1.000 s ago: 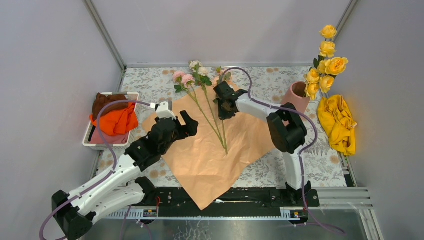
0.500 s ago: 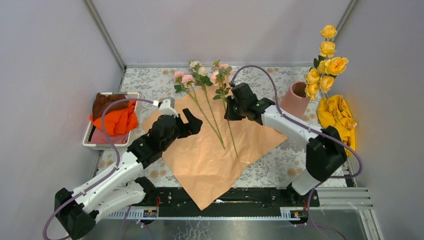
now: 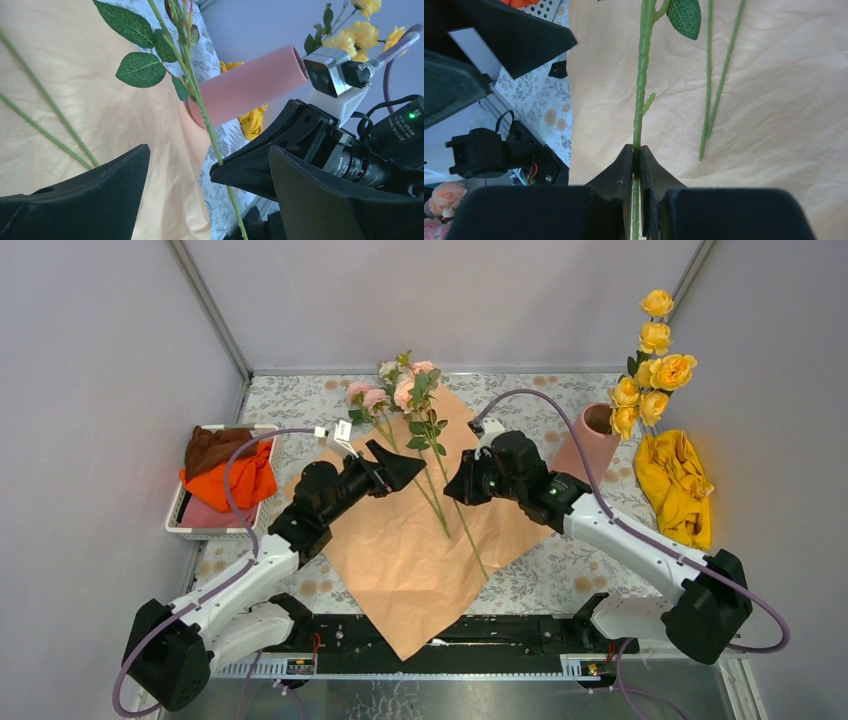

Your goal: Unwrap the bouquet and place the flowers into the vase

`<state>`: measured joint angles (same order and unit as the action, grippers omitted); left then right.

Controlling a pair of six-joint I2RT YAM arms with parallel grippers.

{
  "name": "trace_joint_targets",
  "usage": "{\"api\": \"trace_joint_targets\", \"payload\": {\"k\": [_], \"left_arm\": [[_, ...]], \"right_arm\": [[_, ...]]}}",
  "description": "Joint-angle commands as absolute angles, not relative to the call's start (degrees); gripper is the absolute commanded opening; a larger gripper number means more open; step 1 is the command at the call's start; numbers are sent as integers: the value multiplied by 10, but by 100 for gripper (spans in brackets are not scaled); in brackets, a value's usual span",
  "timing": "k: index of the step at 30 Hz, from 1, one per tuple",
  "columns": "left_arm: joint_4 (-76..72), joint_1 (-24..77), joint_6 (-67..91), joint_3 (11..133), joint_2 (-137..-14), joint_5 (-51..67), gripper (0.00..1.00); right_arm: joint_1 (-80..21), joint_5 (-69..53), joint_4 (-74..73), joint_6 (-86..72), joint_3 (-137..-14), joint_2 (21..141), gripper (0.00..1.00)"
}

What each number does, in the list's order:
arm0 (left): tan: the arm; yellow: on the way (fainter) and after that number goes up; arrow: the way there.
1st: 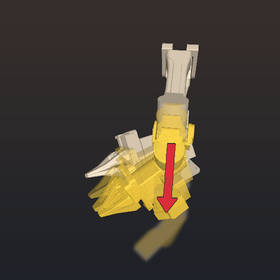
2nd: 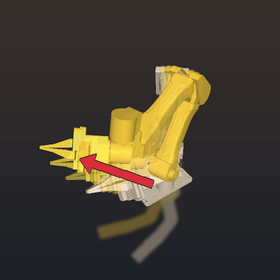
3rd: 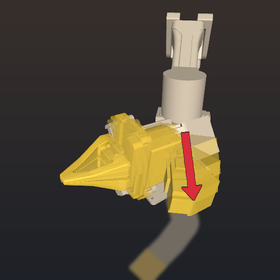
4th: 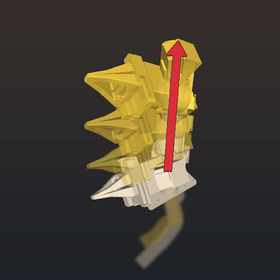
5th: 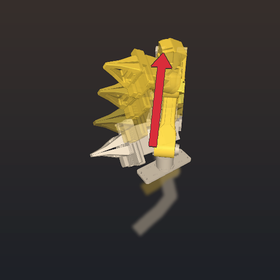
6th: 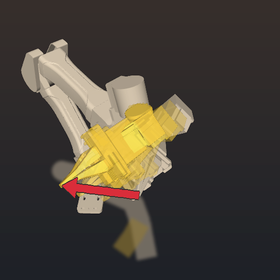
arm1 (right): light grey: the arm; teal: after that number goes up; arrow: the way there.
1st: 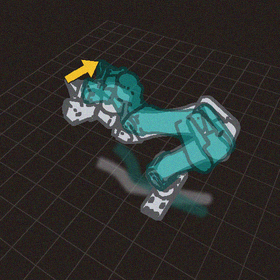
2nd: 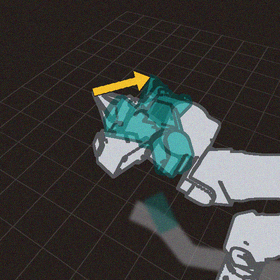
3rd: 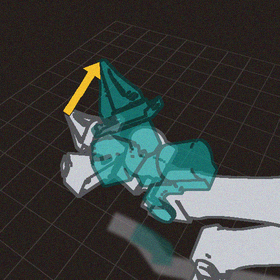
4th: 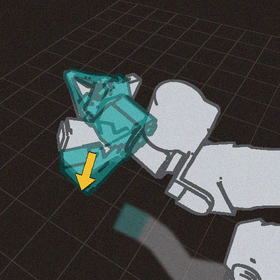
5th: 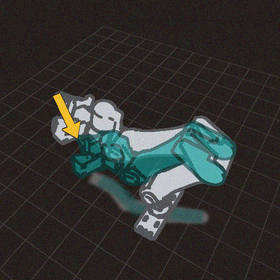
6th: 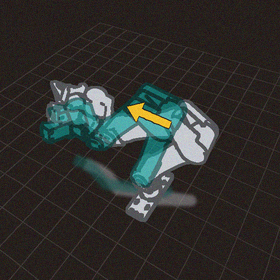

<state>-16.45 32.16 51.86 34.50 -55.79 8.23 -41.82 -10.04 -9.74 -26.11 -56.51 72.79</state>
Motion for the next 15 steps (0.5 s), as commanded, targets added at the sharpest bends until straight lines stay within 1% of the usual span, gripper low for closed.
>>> {"api": "trace_joint_targets", "payload": {"k": [1,11,13,15], "left_arm": [[-309,319,550,319,-578,141,96],[-353,319,551,309,-616,145,95],[-356,319,550,315,-627,150,94],[-361,319,549,319,-637,153,90]], "right_arm": [[-433,-127,-49,-274,-551,684,0],[-453,-128,-33,-285,-538,672,0],[-460,-128,-29,-286,-538,675,0],[-467,-126,-27,-287,-537,677,0]]}}
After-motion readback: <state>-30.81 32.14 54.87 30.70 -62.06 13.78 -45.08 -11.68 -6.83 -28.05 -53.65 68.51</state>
